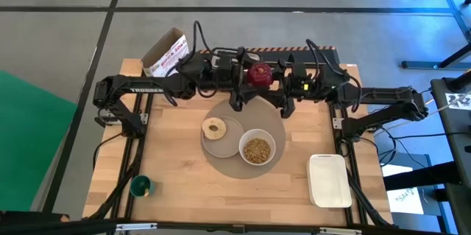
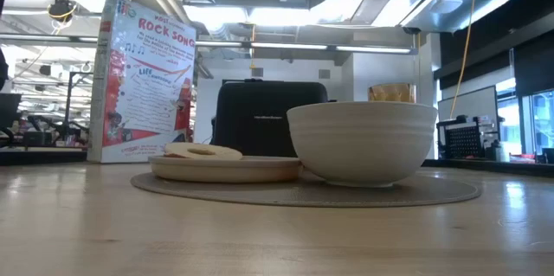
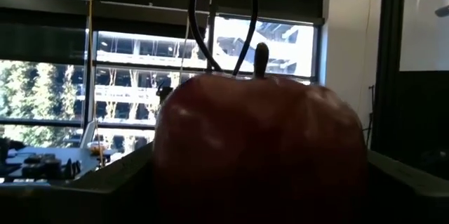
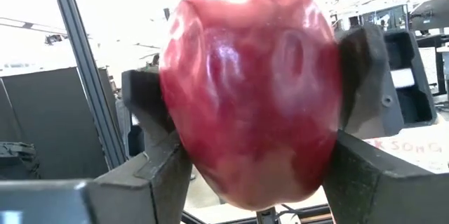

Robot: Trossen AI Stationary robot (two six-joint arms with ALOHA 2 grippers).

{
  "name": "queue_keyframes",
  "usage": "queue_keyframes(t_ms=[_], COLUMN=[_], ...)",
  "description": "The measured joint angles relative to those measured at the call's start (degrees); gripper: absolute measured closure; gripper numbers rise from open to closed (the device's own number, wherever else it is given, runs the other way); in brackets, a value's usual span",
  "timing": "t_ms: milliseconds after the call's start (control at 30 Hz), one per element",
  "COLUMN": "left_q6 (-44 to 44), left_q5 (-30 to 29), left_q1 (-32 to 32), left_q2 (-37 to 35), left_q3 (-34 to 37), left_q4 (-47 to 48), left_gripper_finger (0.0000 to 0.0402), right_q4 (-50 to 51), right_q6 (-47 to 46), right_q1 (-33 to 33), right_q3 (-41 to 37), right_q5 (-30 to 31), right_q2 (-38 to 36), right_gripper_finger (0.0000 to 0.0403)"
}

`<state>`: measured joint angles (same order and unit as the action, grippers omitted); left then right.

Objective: Arrange a breakfast setting
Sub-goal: Put the apple on the gray plate

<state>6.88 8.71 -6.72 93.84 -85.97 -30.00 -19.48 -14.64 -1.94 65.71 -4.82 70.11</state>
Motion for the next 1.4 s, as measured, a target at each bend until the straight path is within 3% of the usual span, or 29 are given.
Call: queue_keyframes(t_ms=[200, 600, 867, 1000, 1233, 1400], left_q6=[-0.01, -5.66, -5.77, -5.97, -5.3, -6.16], left_q5=[-1.46, -2.45, -2.48, -5.32, -6.25, -3.82], left_q1=[0.0, -0.17, -0.13, -0.13, -0.98, -1.27], left_q2=[0.02, -3.08, -3.05, -4.0, -5.43, -5.34], left_q3=[0.05, 0.09, 0.11, 0.09, 0.0, 0.0], left_q4=[0.89, 3.43, 15.67, 20.03, 20.54, 21.46], left_gripper_finger=[0.0049, 0.0039, 0.0043, 0.0043, 0.0074, 0.0102], right_q4=[1.61, 17.09, 22.36, 23.69, 25.5, 25.79], right_q6=[-0.05, 4.46, 6.13, 6.36, 6.41, 6.74], right_q1=[-0.02, 0.05, 0.05, 0.05, 0.04, 0.02], right_q3=[0.06, 0.09, 0.09, 0.09, 0.07, 0.02], right_q5=[0.19, 5.77, 7.8, 8.26, 8.37, 8.48], right_q2=[-0.28, -2.9, -3.97, -4.61, -5.07, -5.05], right_gripper_finger=[0.0158, 0.0155, 0.0154, 0.0154, 0.0153, 0.0153])
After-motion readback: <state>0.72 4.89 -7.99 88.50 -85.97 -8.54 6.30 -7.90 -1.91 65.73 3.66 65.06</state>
